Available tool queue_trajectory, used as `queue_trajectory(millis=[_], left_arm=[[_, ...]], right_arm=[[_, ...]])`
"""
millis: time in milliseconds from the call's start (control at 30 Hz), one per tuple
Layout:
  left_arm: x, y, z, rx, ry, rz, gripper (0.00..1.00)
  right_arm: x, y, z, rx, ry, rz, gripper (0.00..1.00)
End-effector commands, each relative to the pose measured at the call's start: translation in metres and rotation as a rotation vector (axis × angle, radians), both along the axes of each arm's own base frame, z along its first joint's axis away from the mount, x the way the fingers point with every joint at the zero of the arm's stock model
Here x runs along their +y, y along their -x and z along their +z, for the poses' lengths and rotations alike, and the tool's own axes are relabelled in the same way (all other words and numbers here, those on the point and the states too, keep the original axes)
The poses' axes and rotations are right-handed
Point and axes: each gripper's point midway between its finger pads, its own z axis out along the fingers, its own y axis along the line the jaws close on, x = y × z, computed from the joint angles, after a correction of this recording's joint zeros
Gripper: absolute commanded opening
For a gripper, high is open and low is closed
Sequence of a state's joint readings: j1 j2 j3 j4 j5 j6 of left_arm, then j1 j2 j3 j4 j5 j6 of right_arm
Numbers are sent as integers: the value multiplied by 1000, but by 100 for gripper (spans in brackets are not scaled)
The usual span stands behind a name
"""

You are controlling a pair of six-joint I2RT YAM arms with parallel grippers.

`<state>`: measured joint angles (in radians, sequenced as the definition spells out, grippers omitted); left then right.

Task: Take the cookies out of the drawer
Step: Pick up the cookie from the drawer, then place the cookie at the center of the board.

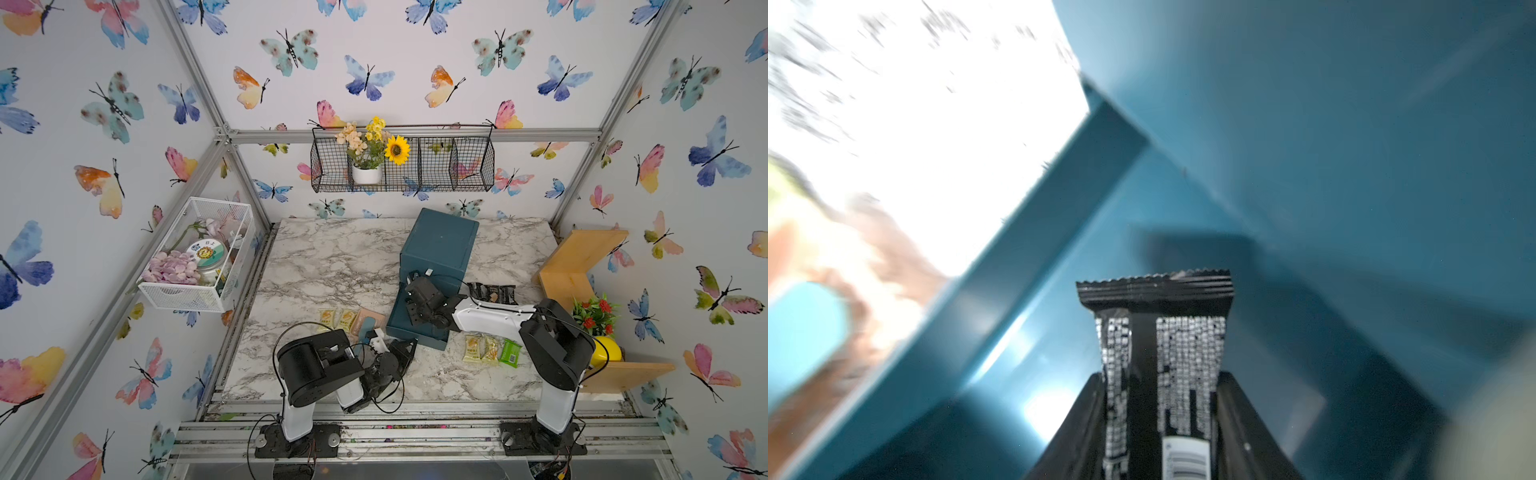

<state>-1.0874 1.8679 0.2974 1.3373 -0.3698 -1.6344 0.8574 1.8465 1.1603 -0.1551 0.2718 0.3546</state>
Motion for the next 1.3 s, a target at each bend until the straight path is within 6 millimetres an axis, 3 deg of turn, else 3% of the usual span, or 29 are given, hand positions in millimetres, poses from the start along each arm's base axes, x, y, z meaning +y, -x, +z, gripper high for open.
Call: queue_trajectory(millis=[0, 333, 500, 867, 1267], left_arm=[[4, -6, 3, -19, -12, 31, 0], [4, -7, 5, -25, -17, 32, 0], [1, -7, 6, -26, -19, 25, 0], [2, -7, 6, -25, -18, 31, 0], [2, -6, 5, -23, -12, 26, 0]], right_arm=[[1, 8, 20, -4, -16, 46, 39], [-8, 43, 66, -5, -82, 119, 37], [-27, 64, 85, -17, -122, 129, 36], [-118, 76, 86, -60, 3, -106, 37], [-245, 28, 49, 57, -44, -425, 32]])
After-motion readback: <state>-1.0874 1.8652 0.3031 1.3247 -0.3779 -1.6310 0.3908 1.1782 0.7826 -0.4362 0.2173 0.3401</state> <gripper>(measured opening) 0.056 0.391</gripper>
